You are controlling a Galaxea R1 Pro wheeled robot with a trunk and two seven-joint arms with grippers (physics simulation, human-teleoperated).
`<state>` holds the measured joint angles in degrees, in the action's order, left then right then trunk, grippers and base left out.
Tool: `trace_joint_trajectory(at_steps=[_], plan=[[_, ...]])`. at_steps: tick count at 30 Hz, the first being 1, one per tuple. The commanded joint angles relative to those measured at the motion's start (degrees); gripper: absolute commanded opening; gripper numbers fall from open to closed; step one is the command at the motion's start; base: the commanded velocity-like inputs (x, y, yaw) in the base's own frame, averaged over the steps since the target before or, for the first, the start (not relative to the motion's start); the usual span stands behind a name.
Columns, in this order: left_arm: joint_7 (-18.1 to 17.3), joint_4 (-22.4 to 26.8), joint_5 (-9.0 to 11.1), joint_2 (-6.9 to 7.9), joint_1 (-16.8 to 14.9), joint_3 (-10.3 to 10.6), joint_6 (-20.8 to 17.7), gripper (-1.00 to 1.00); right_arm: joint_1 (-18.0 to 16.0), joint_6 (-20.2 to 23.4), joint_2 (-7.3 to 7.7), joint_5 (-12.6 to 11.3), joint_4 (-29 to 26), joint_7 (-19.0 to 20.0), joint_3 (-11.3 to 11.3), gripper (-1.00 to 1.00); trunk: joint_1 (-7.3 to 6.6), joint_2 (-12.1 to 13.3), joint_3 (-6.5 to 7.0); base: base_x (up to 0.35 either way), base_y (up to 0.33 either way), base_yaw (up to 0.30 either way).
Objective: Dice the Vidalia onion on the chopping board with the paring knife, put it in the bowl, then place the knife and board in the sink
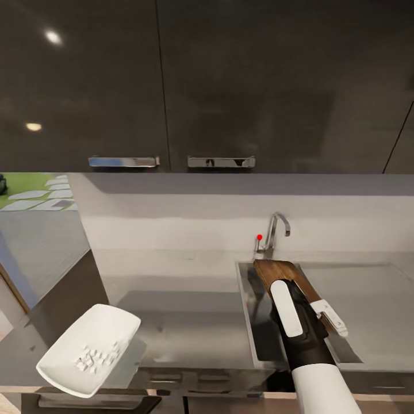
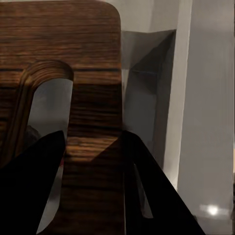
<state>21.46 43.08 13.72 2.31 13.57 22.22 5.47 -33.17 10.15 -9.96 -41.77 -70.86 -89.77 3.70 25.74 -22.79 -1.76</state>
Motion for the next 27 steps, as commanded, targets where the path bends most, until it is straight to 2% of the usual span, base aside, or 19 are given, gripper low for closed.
trace_joint_trajectory(at_steps=[1,9,27], plan=[[0.42,0.07,0.60,0.08,-0.04,0.38,0.24,1.00,-0.05,0.54,-0.04,-0.22,-0.06,-0.23,0.12,-1.00,0.05,-0.13,-0.12,0.072,0.000,0.000],[0.42,0.07,0.60,0.07,-0.04,0.39,0.24,1.00,-0.05,0.37,-0.04,-0.23,0.00,-0.23,0.08,-1.00,0.05,-0.13,-0.20,0.016,0.000,0.002],[0.42,0.07,0.60,0.07,-0.04,0.37,0.24,1.00,-0.05,0.06,-0.04,-0.03,0.62,-0.23,-0.01,-1.00,0.05,-0.13,-1.75,0.000,0.000,0.000]])
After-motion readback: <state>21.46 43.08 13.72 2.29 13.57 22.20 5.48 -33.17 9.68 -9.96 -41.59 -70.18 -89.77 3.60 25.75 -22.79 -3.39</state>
